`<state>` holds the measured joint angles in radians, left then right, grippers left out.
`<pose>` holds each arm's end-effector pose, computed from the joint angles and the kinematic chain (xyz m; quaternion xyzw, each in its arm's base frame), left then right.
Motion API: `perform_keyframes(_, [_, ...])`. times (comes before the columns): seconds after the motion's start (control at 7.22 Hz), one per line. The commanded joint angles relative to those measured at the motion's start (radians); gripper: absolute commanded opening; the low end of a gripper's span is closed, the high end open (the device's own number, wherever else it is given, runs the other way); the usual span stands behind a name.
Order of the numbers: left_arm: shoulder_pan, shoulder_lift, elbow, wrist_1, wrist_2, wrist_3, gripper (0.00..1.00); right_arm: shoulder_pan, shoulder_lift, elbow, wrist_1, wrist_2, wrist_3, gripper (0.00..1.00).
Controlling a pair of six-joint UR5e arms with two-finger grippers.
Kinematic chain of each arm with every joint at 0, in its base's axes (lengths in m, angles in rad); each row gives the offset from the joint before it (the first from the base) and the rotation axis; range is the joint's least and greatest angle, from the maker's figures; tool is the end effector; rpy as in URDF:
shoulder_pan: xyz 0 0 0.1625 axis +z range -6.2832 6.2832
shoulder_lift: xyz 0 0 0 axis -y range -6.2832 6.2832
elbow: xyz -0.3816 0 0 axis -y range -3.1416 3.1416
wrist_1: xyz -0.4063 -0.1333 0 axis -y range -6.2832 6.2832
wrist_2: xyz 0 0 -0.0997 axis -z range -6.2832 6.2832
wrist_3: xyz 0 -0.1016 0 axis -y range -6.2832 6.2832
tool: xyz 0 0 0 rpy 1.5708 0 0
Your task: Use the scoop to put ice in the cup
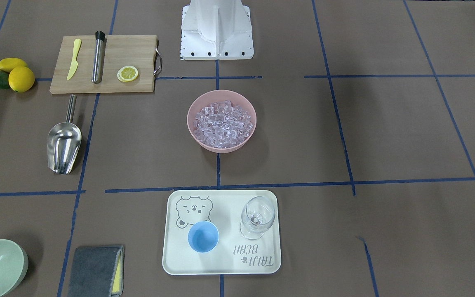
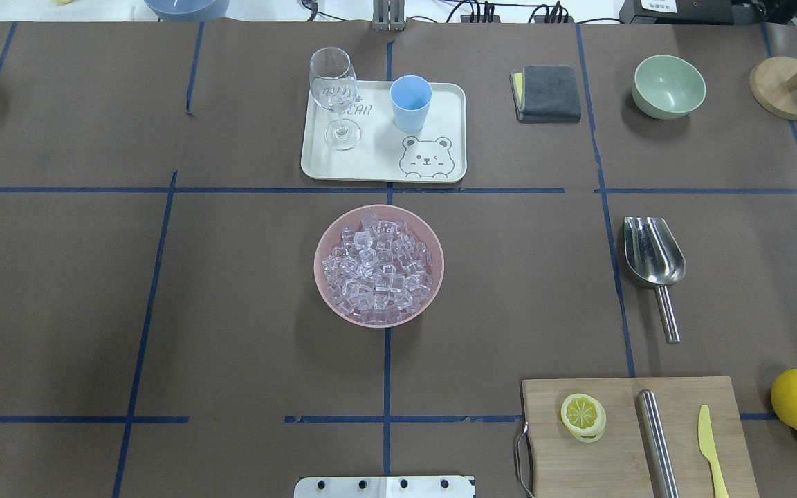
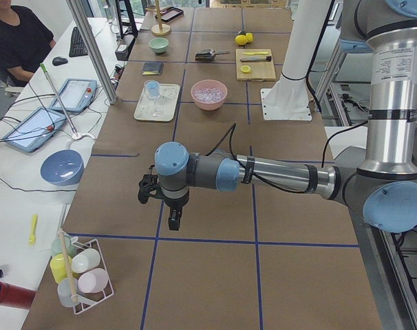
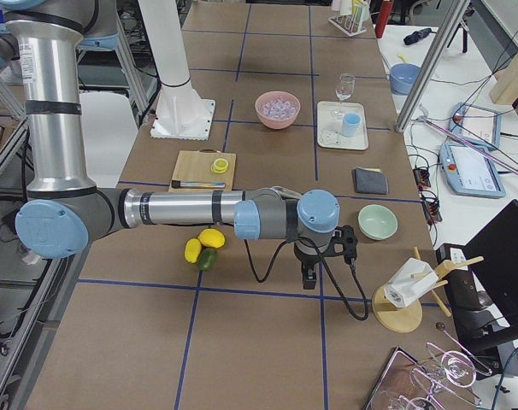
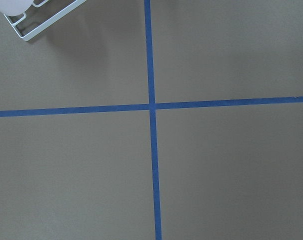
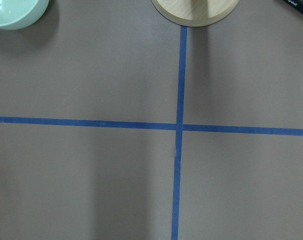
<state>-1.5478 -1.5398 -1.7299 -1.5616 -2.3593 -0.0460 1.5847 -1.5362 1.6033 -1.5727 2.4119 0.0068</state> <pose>-0.0498 -0.4999 0.5513 0.0416 0.3851 0.0122 0.9219 0.0648 -0.5216 0.5777 0.0312 -0.4079 -0.0039 0.9125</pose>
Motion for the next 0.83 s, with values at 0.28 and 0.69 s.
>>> perform_keyframes(0.28, [0.006, -0.017, -0.078, -0.036, -0.008, 0.006, 1.00, -0.003, -0.002, 0.000, 0.000, -0.001, 0.009, 1.00])
perform_keyframes(0.69, [0.014, -0.019, -0.047, -0.549, -0.002, -0.008, 0.99, -0.006, -0.004, 0.000, 0.000, 0.001, 0.010, 1.00])
